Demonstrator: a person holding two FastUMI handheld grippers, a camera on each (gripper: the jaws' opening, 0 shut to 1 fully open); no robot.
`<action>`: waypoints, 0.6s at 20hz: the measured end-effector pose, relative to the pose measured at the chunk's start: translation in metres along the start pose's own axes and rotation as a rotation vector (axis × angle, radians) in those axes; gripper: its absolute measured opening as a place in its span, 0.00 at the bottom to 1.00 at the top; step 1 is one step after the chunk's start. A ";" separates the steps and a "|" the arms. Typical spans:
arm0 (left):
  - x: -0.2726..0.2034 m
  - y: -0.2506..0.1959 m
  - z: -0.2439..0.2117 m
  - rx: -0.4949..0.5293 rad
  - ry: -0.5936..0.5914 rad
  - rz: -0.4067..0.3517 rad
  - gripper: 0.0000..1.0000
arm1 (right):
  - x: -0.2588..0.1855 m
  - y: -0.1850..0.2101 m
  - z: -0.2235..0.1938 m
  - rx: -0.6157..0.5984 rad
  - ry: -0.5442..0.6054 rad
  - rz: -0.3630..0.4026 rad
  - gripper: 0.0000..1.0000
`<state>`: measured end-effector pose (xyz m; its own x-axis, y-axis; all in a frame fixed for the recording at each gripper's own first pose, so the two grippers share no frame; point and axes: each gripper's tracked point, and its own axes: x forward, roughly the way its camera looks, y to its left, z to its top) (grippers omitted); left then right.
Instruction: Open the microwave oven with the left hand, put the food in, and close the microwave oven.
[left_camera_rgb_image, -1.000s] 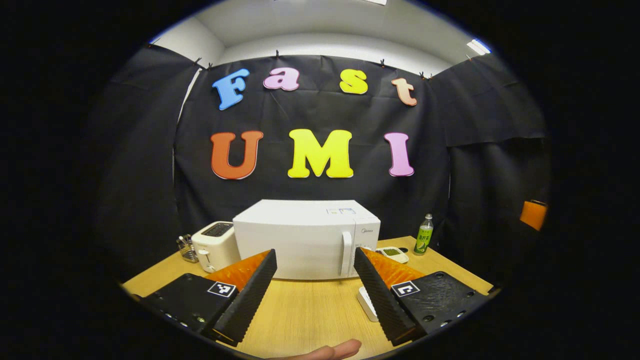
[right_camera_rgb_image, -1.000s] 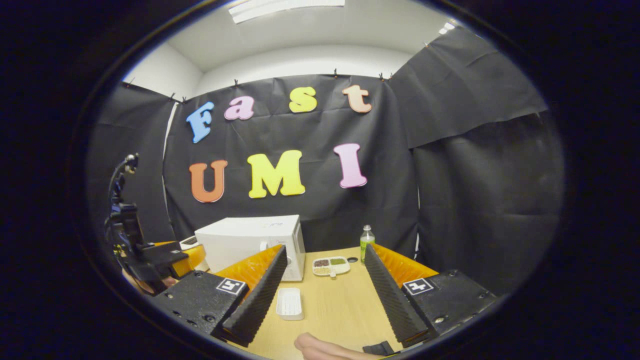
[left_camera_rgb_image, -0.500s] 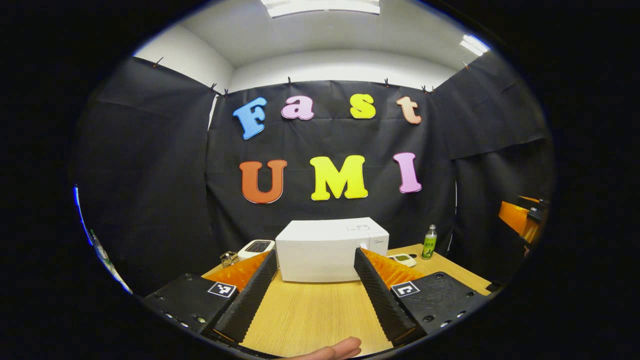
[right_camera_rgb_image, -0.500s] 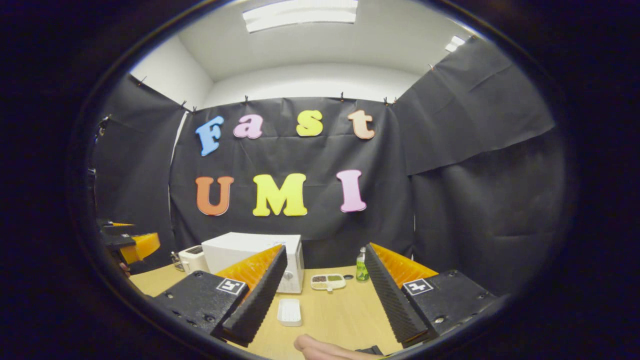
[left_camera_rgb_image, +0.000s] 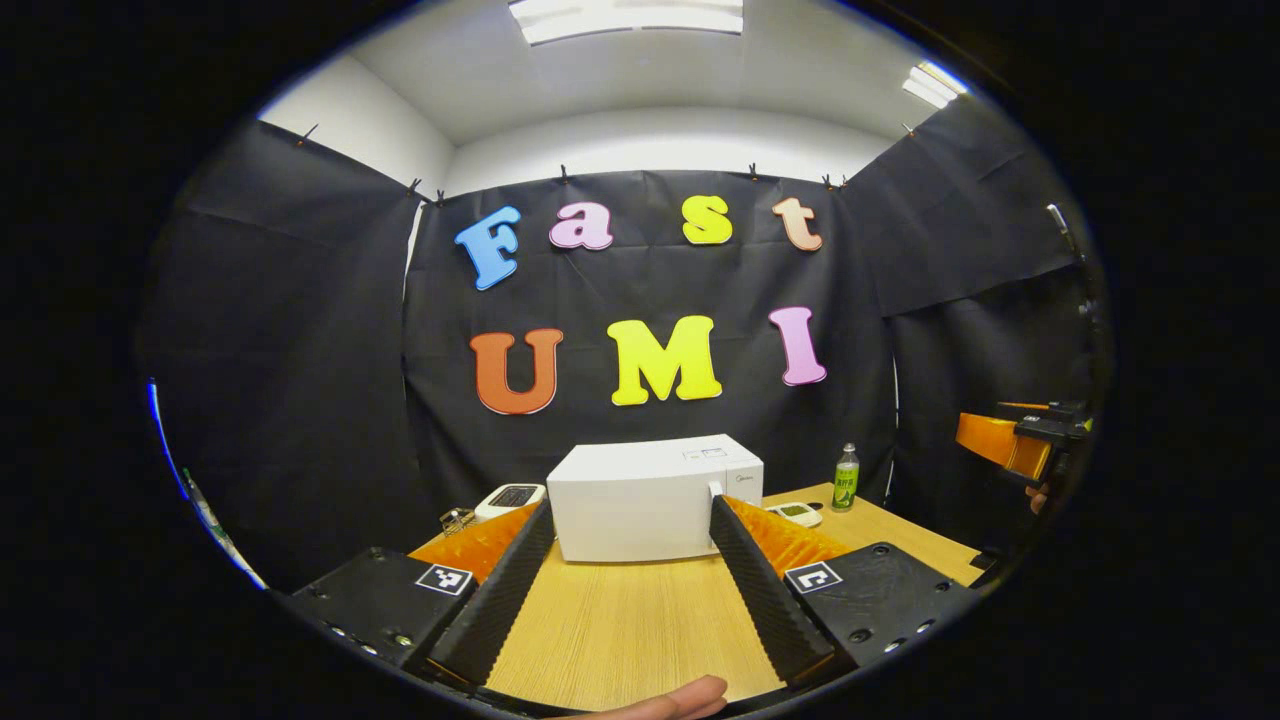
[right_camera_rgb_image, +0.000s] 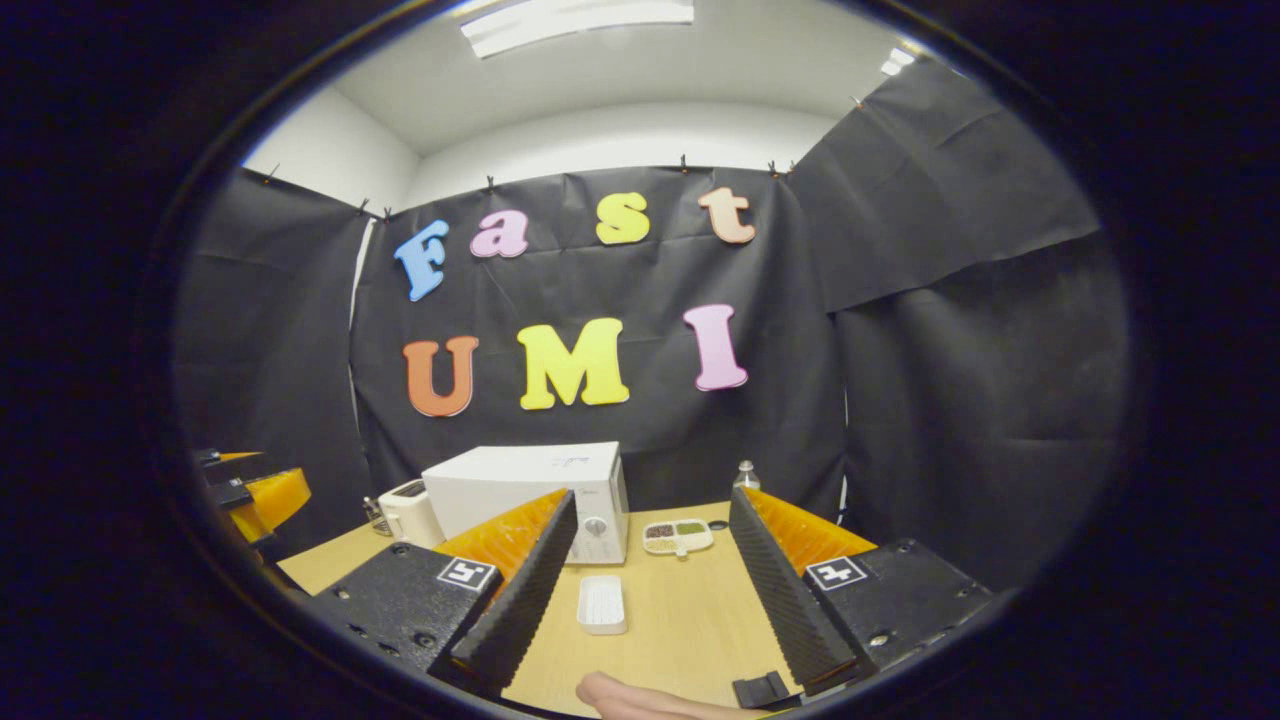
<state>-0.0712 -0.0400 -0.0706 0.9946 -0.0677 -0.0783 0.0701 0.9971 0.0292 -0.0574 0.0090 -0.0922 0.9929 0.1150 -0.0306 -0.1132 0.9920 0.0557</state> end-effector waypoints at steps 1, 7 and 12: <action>0.000 -0.001 -0.001 -0.002 0.003 -0.004 0.97 | 0.000 0.000 0.002 -0.002 -0.005 -0.001 0.97; -0.001 -0.003 -0.001 -0.001 0.011 -0.010 0.97 | 0.000 0.001 0.001 -0.001 -0.008 -0.002 0.98; -0.007 -0.010 0.005 0.007 -0.011 -0.026 0.97 | 0.004 0.002 -0.006 0.004 0.013 0.002 0.98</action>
<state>-0.0789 -0.0495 -0.0653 0.9933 -0.0939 -0.0680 0.0964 0.9948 0.0342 -0.0539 0.0121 -0.0977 0.9921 0.1181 -0.0430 -0.1154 0.9915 0.0601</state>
